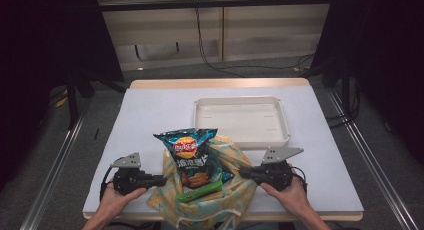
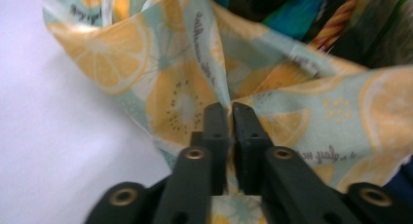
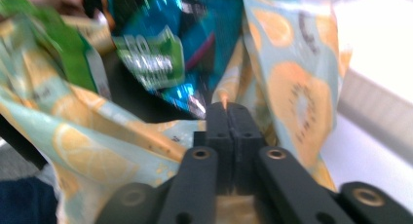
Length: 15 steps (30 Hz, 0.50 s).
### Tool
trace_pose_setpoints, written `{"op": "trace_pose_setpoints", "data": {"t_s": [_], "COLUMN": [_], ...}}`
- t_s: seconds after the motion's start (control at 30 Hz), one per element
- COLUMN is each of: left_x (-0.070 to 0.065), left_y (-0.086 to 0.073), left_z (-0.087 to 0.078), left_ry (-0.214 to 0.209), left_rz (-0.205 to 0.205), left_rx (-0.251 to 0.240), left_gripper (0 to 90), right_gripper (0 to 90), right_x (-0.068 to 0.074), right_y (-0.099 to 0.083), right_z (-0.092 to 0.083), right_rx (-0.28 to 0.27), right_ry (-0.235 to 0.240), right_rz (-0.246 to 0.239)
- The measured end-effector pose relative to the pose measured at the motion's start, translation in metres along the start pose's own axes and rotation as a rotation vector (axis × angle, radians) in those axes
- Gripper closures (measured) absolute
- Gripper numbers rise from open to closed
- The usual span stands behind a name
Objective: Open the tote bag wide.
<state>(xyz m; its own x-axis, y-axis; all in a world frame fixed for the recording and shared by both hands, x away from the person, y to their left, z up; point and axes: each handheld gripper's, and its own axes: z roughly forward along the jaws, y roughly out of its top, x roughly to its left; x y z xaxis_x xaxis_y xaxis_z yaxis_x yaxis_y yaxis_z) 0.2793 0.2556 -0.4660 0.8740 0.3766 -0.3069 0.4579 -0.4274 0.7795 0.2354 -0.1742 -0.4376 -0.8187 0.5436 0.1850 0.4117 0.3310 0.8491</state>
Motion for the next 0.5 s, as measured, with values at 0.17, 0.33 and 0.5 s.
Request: {"op": "trace_pose_setpoints", "data": {"t_s": [0.17,0.33,0.5], "left_x": [-0.003,-0.009,-0.013], "left_y": [0.006,0.008,0.011], "left_z": [-0.006,-0.009,-0.014], "left_ry": [-0.008,0.017,0.040], "left_rz": [0.022,0.034,0.036], "left_rx": [-0.076,-0.107,-0.174], "left_gripper": [63.2,48.4,40.9], "right_gripper": [64.6,53.3,43.1], "right_x": [0.003,0.007,0.008], "right_y": [0.011,0.016,0.023], "right_z": [-0.001,-0.002,-0.007], "right_rx": [-0.059,-0.075,-0.109], "right_ry": [0.012,0.024,0.033], "right_rz": [-0.010,-0.019,-0.015]}}
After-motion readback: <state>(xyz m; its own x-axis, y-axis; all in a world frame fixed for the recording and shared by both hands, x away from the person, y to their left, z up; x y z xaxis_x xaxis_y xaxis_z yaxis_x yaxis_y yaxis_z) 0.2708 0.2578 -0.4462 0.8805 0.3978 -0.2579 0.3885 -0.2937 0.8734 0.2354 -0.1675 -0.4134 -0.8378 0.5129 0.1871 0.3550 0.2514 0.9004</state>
